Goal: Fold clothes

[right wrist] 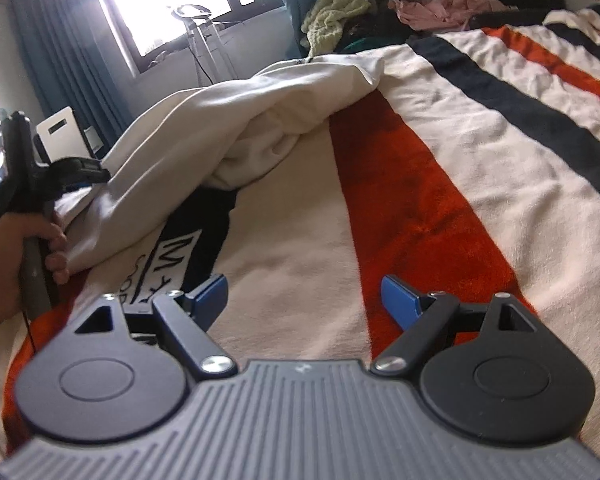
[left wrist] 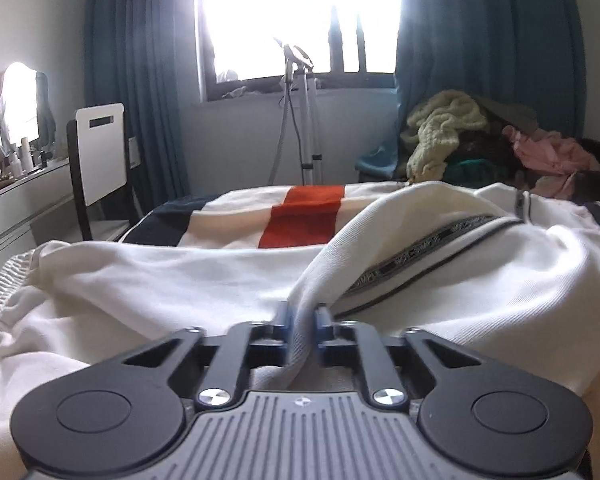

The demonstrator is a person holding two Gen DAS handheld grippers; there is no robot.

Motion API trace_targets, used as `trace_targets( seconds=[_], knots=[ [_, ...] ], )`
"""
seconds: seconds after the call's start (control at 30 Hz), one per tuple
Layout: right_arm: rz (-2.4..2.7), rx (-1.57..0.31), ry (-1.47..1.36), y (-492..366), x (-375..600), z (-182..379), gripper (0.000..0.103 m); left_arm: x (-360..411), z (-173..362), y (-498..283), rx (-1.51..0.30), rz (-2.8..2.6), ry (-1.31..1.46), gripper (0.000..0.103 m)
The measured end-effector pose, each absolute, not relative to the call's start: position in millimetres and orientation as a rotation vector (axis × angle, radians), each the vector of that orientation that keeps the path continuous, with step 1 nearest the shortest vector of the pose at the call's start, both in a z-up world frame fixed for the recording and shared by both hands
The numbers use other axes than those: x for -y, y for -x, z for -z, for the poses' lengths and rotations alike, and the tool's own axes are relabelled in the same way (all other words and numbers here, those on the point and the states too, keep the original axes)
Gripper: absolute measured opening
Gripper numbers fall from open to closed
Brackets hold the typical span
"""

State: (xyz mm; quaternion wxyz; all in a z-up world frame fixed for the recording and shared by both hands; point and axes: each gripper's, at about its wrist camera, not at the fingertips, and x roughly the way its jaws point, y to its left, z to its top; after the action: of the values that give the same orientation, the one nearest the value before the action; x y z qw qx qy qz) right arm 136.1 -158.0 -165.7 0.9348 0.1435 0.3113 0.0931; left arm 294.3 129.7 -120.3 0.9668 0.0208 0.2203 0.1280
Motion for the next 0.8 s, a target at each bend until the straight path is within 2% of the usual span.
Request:
trace_targets(
  seconds=[0.13, 0.33, 0.63, 0.8],
  knots=[
    [-0.17, -0.616, -0.258, -134.7, 157.9, 162.5, 0.086, -111.4, 99.9, -247.4, -0.371, -0.27, -0.057, 0.004],
    [-0.138, -0.591, -0.216, -126.5, 163.0, 155.0, 0.086, -60.1, 76.8, -155.3, -0.362, -0.2, -0.134, 0.004],
    [-0.104, -0.535, -0.229, -108.1, 176.6, 139.5, 0.086, -24.5, 104.0, -84.2, -0.625, -0.093, -0.203, 0.006],
    [-0.108, -0.514, -0.221, -105.5, 179.3, 137.3, 0.086, -27.7, 99.1, -88.8, -0.657, -0.02, -0.086, 0.014]
  ],
)
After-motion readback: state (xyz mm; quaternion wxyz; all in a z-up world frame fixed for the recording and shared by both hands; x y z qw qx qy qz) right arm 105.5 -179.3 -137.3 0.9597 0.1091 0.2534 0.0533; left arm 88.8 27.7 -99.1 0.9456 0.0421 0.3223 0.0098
